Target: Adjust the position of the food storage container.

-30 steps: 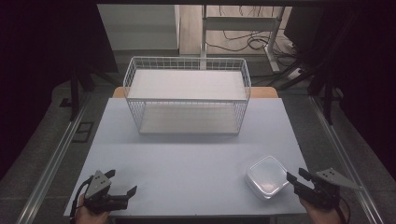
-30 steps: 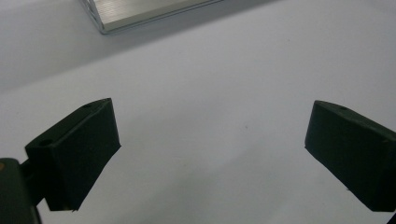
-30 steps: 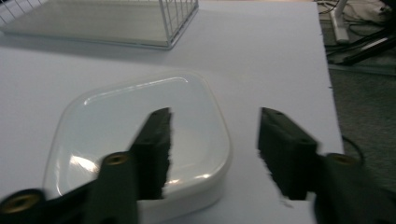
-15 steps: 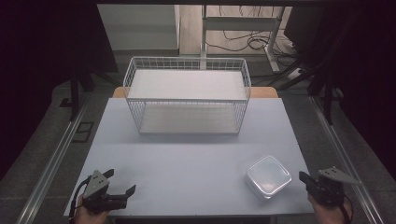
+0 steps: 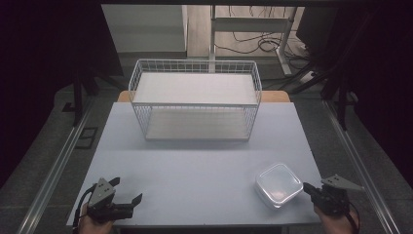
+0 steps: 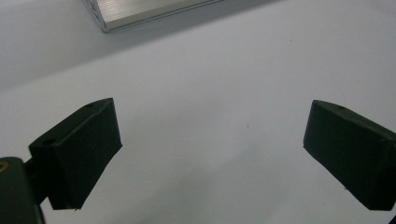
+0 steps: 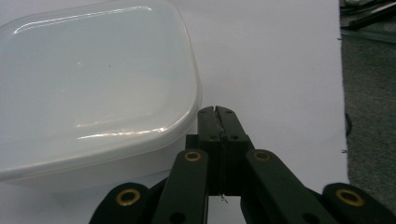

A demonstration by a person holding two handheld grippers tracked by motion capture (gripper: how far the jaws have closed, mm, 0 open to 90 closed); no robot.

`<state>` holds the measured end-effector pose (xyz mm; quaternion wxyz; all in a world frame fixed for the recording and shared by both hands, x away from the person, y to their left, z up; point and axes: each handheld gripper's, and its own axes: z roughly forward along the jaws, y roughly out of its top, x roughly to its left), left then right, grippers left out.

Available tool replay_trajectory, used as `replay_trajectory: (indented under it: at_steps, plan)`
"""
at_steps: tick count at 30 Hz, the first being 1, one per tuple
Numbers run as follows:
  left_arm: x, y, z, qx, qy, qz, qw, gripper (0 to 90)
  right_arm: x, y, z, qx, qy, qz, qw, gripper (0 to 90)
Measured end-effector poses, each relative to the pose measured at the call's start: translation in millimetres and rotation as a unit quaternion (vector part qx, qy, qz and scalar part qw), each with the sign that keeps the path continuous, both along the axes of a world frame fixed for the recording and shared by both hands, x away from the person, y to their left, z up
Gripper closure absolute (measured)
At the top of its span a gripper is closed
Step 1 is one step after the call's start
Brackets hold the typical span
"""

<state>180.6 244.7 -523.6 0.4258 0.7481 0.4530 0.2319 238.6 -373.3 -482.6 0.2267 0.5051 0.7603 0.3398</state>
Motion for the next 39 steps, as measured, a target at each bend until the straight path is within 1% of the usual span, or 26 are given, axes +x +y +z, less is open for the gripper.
replay_trajectory:
  at_steps: [1, 2, 5, 7, 8, 11, 12, 17, 18, 21, 22, 23, 24, 25, 26, 27, 28, 31, 34, 35, 36, 39]
  plan:
    - [0.0, 0.1, 0.1, -0.001, 0.000, 0.000, 1.0000, 3.5, -0.4, 1.2, -0.2, 0.001, 0.001, 0.004, 1.0000, 89.7]
    - [0.1, -0.1, 0.0, 0.000, 0.000, 0.001, 1.0000, 3.5, -0.2, 4.6, -0.8, -0.005, 0.004, 0.011, 0.9999, 89.7]
    - [0.0, 0.0, 0.3, 0.000, -0.001, 0.001, 1.0000, 3.6, 1.0, 10.9, -3.6, -0.009, 0.014, 0.026, 0.9995, 89.6]
    - [0.0, 0.0, 0.2, 0.000, -0.001, 0.002, 1.0000, 3.5, 0.8, 13.3, -4.1, -0.012, 0.016, 0.030, 0.9994, 89.7]
    - [0.1, -0.2, 0.0, 0.000, 0.000, 0.001, 1.0000, 3.5, -0.1, 17.8, -4.0, -0.010, 0.019, 0.038, 0.9991, 89.6]
    - [0.1, -0.4, 0.0, 0.001, -0.001, 0.000, 1.0000, 3.6, -0.5, 22.4, -4.4, -0.007, 0.022, 0.044, 0.9988, 89.7]
    - [-0.1, -0.3, 0.2, 0.001, -0.001, 0.000, 1.0000, 3.6, -0.5, 26.3, -4.6, -0.008, 0.022, 0.051, 0.9984, 89.7]
    - [0.1, -0.4, 0.0, 0.000, 0.000, 0.000, 1.0000, 3.8, -0.4, 32.7, -5.2, -0.001, 0.025, 0.063, 0.9977, 89.7]
    - [0.2, -0.8, 0.1, 0.002, 0.001, -0.001, 1.0000, 3.8, -0.4, 35.7, -5.5, 0.004, 0.028, 0.070, 0.9971, 89.7]
    - [0.1, -1.2, 0.2, 0.002, 0.000, -0.001, 1.0000, 3.7, -0.5, 39.5, -6.2, 0.008, 0.030, 0.077, 0.9965, 89.7]
    - [0.2, -1.4, 0.1, 0.002, 0.001, -0.001, 1.0000, 3.8, -0.9, 43.9, -6.0, 0.008, 0.032, 0.085, 0.9958, 89.7]
    - [0.2, -1.4, 0.1, 0.002, 0.001, -0.001, 1.0000, 3.8, -0.9, 43.9, -6.0, 0.008, 0.032, 0.085, 0.9958, 89.7]
    - [0.2, -1.3, 0.2, 0.002, 0.000, -0.001, 1.0000, 3.8, -0.7, 49.4, -6.4, 0.011, 0.032, 0.094, 0.9950, 89.7]
    - [0.2, -1.3, 0.2, 0.002, 0.000, -0.001, 1.0000, 3.8, -0.7, 49.4, -6.4, 0.011, 0.032, 0.094, 0.9950, 89.7]
    - [0.3, -1.4, 0.1, 0.002, 0.001, -0.001, 1.0000, 3.8, -0.3, 55.3, -7.1, 0.011, 0.033, 0.103, 0.9940, 89.7]
    - [0.3, -1.4, 0.1, 0.002, 0.001, -0.001, 1.0000, 3.8, -0.3, 55.3, -7.1, 0.011, 0.033, 0.103, 0.9940, 89.7]
    - [0.6, -1.6, -0.3, 0.002, 0.001, -0.002, 1.0000, 3.8, 0.8, 60.7, -8.8, 0.013, 0.035, 0.113, 0.9929, 89.7]
    - [1.0, -1.8, -0.6, 0.001, 0.002, -0.002, 1.0000, 3.8, 3.1, 69.1, -11.0, 0.018, 0.041, 0.126, 0.9911, 89.7]
    - [1.4, -1.5, -0.8, 0.000, 0.003, -0.001, 1.0000, 3.8, 5.0, 79.0, -12.1, 0.028, 0.046, 0.141, 0.9886, 89.7]
    - [1.4, -1.5, -0.8, 0.000, 0.003, -0.001, 1.0000, 3.8, 5.0, 79.0, -12.1, 0.028, 0.046, 0.141, 0.9886, 89.7]
    - [1.4, -1.5, -0.8, 0.000, 0.004, 0.000, 1.0000, 3.8, 5.9, 86.7, -12.8, 0.026, 0.048, 0.151, 0.9871, 89.7]
    - [1.5, -1.6, -0.9, 0.001, 0.004, 0.000, 1.0000, 3.8, 7.6, 97.7, -13.3, 0.033, 0.050, 0.163, 0.9848, 89.7]
